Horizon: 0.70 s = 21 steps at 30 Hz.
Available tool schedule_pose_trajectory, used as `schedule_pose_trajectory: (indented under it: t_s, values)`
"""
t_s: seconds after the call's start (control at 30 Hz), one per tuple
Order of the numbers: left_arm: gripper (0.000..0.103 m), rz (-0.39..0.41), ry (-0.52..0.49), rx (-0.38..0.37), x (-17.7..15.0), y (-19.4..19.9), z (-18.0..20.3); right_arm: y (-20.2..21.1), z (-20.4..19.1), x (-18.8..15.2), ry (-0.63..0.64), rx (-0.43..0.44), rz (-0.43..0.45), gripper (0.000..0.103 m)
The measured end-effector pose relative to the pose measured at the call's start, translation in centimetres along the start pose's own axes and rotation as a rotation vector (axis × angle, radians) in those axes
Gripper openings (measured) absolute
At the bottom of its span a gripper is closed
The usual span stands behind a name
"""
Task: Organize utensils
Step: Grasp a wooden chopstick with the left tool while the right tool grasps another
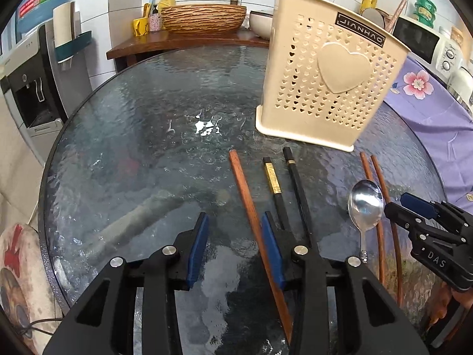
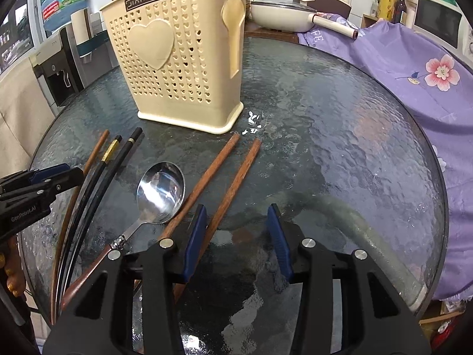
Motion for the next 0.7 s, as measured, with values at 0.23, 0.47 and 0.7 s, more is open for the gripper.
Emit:
schedule_pose_trajectory:
  t_s: [0.23, 0.47, 0.7]
  values:
    - [0.036, -0.015, -0.011, -0.007, 1.2, -0.9, 0.8, -0.8, 0.2, 1.2, -0.011, 0.001, -0.019, 0.033]
    - [0.036, -0.029, -0.033, 0.015, 2.4, -1.9, 1.3, -1.9, 0.2, 2.7, -0.014, -0.029, -0.051, 0.028]
    - [0.025, -0.032, -0.045, 0.029, 3.0, -2.3, 1.9, -2.7, -0.5, 3.7, 0.001, -0.029, -0.062, 0.022]
Point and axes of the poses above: each gripper's, at about its wrist camera, not at the fingertips, and y roughly against the way its jaws point, z to its right, x to its top, the point moved 7 cm from there along -y, roughly the way its jaws point, and after that the axes turned 9 degrees about x, right-handed, at the moved point
